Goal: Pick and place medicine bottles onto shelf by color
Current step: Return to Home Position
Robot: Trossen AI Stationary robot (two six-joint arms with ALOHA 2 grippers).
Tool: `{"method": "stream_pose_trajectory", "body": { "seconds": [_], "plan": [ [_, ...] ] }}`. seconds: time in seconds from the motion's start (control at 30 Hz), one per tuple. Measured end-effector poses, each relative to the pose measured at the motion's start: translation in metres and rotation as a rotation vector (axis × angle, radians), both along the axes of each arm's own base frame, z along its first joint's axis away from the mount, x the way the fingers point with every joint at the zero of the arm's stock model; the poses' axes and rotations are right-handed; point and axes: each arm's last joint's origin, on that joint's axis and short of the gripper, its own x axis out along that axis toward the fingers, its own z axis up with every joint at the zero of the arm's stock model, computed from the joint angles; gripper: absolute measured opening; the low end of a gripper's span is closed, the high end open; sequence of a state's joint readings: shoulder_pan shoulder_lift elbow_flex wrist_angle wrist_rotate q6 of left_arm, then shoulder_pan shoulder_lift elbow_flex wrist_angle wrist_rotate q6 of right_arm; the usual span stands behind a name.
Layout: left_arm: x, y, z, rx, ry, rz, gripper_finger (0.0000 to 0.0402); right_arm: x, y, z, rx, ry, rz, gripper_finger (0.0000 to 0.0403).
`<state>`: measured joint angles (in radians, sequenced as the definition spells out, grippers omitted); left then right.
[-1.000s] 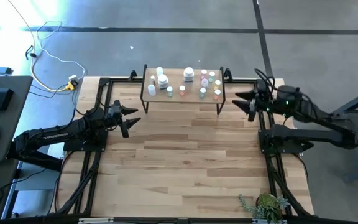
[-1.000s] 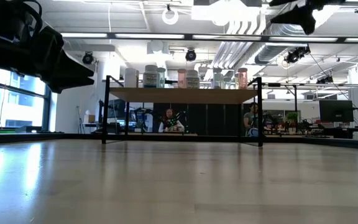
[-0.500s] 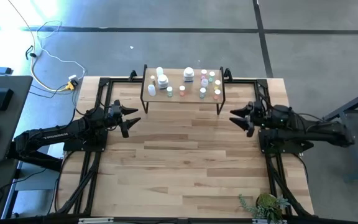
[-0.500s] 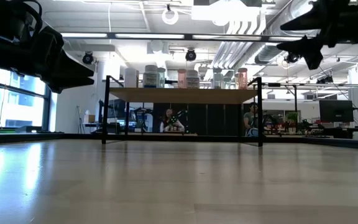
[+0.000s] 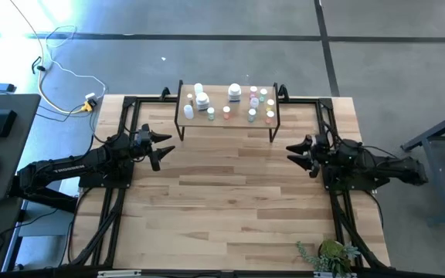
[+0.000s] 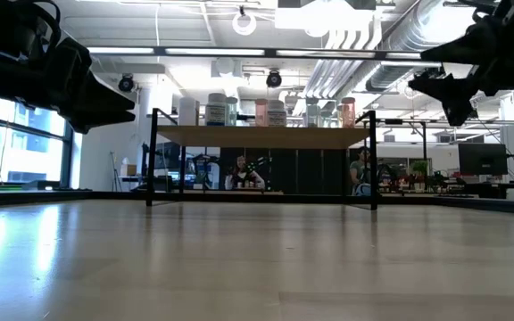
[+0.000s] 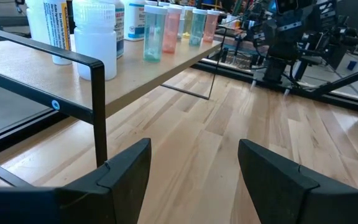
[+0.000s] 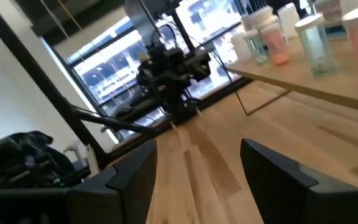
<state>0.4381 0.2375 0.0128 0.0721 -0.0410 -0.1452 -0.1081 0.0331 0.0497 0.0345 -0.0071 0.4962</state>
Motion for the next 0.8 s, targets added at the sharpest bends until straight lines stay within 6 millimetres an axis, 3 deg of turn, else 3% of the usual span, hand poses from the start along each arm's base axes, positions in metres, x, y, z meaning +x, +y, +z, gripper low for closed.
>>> {"method": "stream_pose_trajectory", "body": {
  "seconds": [0.2, 0.8],
  "plan": [
    [0.0, 0.0, 0.0, 0.0, 0.0, 0.0, 0.0229, 0.001, 0.0, -0.013, 0.023, 0.034, 0.005, 0.0222],
    [0.0, 0.0, 0.0, -0.001, -0.001, -0.004, 0.0229, 0.002, 0.001, -0.014, 0.051, 0.045, 0.01, 0.0222]
  ]
}}
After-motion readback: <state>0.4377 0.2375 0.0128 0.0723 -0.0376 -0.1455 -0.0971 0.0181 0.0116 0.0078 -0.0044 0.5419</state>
